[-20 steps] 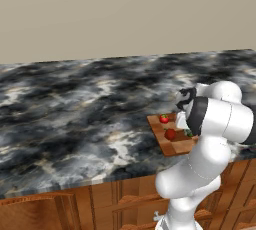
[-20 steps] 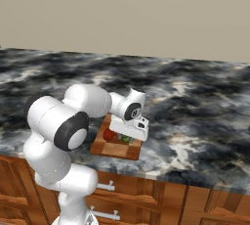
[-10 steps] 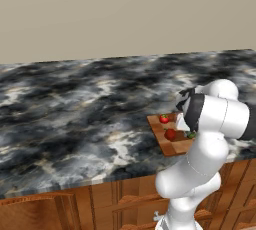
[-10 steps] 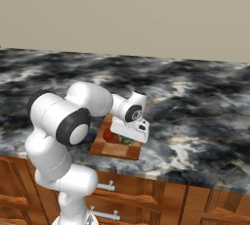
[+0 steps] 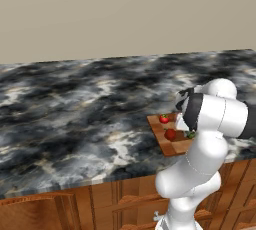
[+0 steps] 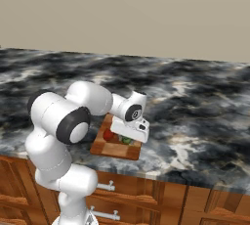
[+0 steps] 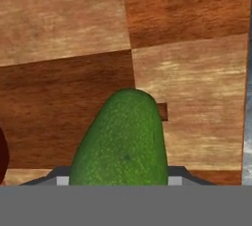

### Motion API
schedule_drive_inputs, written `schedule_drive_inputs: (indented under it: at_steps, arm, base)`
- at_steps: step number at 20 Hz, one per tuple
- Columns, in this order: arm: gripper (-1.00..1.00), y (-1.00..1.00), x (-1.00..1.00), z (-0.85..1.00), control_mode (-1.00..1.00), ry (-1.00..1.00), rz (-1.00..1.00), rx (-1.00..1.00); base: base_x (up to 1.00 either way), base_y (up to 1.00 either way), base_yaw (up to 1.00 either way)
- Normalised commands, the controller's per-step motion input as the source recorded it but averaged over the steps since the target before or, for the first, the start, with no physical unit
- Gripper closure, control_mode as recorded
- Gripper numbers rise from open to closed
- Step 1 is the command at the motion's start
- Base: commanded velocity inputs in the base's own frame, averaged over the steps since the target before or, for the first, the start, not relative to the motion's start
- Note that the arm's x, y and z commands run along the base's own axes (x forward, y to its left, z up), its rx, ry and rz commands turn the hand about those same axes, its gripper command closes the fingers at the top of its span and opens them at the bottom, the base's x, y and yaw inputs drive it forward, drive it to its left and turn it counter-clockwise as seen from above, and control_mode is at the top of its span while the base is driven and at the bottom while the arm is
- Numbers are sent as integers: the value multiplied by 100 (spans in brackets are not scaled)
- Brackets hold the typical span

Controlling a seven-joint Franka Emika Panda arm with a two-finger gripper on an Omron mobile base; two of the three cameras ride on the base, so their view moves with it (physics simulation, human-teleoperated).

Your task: Place the avocado, onion, tomato, and bell pepper on the cutting board.

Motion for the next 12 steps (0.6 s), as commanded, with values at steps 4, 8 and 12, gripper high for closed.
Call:
schedule_drive_inputs:
  at_steps: [4, 8, 12]
  arm:
    - [-100, 0, -5, 6, -100, 0, 0, 0]
    - [-100, 0, -10, 21, -100, 0, 0, 0]
    - [-100, 9, -5, 33, -100, 0, 0, -5]
  base:
    - [0, 0, 0]
    - [0, 0, 0]
    - [0, 0, 0]
